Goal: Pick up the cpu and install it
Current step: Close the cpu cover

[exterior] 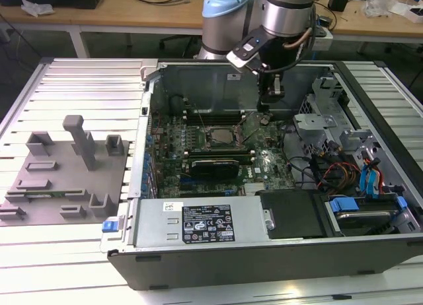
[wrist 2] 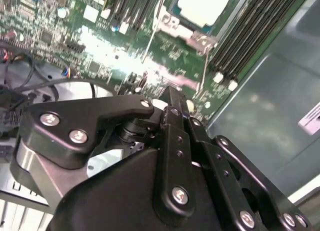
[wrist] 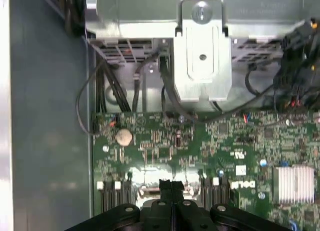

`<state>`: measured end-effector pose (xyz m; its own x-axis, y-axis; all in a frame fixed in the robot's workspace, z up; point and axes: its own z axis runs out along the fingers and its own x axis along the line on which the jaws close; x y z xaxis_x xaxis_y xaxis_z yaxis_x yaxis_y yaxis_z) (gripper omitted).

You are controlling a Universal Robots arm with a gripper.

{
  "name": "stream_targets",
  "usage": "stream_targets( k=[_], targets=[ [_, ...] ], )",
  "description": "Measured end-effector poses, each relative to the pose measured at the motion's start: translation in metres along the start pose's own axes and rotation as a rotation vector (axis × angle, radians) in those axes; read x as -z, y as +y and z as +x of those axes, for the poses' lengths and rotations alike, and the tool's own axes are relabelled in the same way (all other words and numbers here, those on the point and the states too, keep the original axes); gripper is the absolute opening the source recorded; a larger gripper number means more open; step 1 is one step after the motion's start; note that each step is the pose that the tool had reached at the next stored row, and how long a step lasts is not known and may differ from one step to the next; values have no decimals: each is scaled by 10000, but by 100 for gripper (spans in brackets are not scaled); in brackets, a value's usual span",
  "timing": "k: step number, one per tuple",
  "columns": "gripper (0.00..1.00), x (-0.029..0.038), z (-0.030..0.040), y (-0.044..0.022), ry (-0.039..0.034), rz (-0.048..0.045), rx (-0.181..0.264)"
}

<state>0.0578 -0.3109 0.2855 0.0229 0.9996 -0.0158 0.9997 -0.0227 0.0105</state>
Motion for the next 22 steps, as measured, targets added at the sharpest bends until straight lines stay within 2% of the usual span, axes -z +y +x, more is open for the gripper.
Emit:
stream_targets(
  k=[3, 8, 13, 18, 22],
  targets=[
    [11, -20, 2, 51, -1, 23, 1],
    [11, -176, 5, 92, -2, 54, 0],
    [11, -318, 7, 96, -3, 61, 1],
    [11, -334, 8, 96, -35, 63, 3],
    [11, -347, 7, 70, -34, 62, 1]
  ],
)
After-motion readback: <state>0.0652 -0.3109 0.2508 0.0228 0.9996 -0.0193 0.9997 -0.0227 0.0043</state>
